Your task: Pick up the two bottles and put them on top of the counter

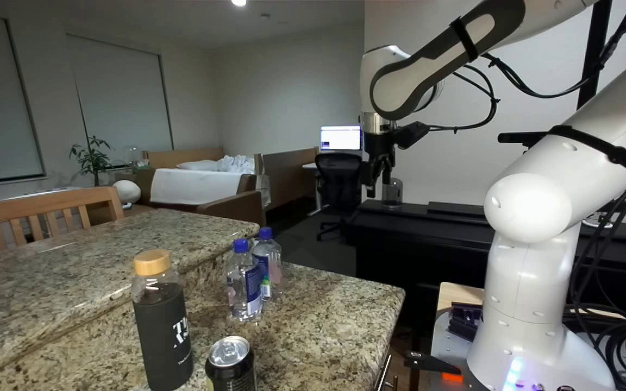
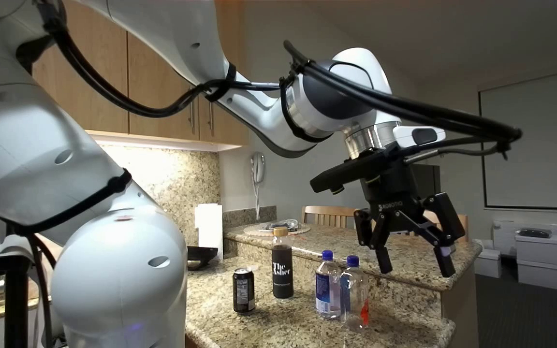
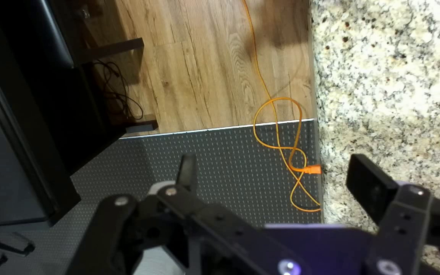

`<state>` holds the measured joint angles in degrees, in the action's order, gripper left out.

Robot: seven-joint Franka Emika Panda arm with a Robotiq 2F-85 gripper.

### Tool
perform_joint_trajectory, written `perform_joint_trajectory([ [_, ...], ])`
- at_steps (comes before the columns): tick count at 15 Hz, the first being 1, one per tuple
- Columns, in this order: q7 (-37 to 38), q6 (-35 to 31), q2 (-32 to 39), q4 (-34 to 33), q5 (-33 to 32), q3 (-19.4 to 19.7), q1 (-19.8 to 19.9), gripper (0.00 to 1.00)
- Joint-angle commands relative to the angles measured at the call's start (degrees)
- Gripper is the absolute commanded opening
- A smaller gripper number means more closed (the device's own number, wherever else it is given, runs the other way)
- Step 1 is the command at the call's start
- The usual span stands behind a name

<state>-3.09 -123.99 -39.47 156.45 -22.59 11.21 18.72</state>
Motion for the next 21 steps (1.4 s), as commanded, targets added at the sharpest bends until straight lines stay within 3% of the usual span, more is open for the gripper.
perform_joint_trajectory([
  [1, -0.1, 0.2, 0.0, -0.1, 0.1, -0.1, 0.0, 1.00],
  [11, 0.2, -1.6, 1.0, -0.8, 1.2, 0.2, -0.8, 1.00],
  [17, -1.7, -4.2, 3.0, -4.0, 8.4, 0.7, -6.0, 1.00],
  [21, -2.5, -3.8, 5.4, -7.3, 15.0, -0.5, -12.1, 1.00],
])
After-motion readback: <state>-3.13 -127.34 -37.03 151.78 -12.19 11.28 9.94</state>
